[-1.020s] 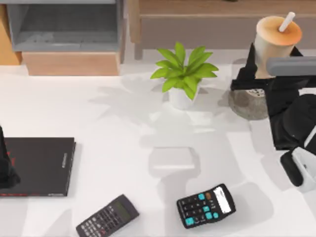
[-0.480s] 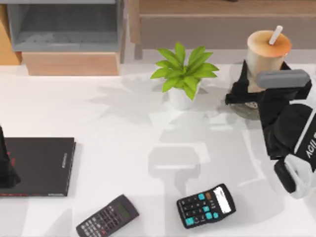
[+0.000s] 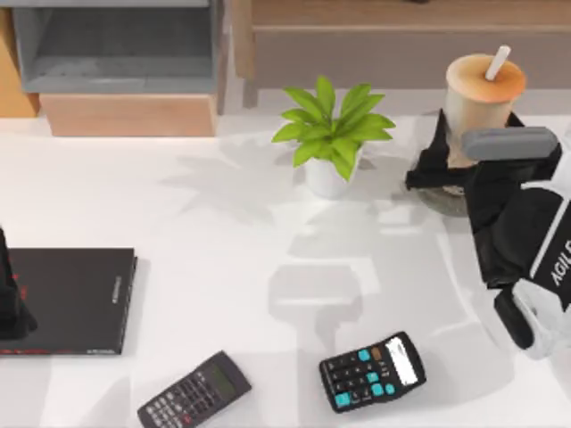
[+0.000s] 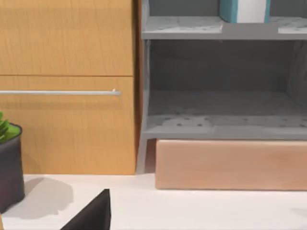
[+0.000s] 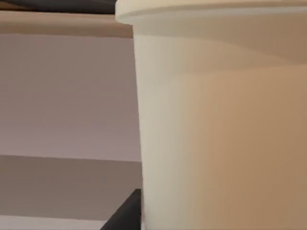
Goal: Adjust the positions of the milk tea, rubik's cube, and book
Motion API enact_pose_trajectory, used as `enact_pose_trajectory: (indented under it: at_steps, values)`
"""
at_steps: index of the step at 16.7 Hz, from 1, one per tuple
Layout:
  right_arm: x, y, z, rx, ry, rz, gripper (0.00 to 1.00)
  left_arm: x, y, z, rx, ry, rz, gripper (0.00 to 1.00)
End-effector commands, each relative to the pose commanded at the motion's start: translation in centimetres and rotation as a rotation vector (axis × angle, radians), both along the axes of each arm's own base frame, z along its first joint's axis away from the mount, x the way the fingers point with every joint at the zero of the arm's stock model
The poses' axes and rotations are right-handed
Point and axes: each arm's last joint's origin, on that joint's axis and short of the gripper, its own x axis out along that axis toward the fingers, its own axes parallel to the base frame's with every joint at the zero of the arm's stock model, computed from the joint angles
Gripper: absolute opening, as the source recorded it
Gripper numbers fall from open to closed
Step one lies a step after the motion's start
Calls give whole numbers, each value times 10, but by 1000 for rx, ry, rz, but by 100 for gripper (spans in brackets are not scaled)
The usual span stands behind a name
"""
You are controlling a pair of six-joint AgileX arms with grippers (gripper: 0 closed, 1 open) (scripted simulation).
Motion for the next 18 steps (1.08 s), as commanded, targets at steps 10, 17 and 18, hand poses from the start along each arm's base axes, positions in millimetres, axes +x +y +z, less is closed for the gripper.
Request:
enact_pose_trajectory:
  at_steps: [10, 17, 18]
  values:
    - [0, 0, 0, 0, 0, 0, 100, 0, 0, 0, 0, 0, 0, 100]
    - [-10, -6, -31, -79, 133, -18, 100, 0, 0, 0, 0, 0, 0, 100]
    - [-16, -9, -34, -99, 149, -27, 100, 0, 0, 0, 0, 0, 0, 100]
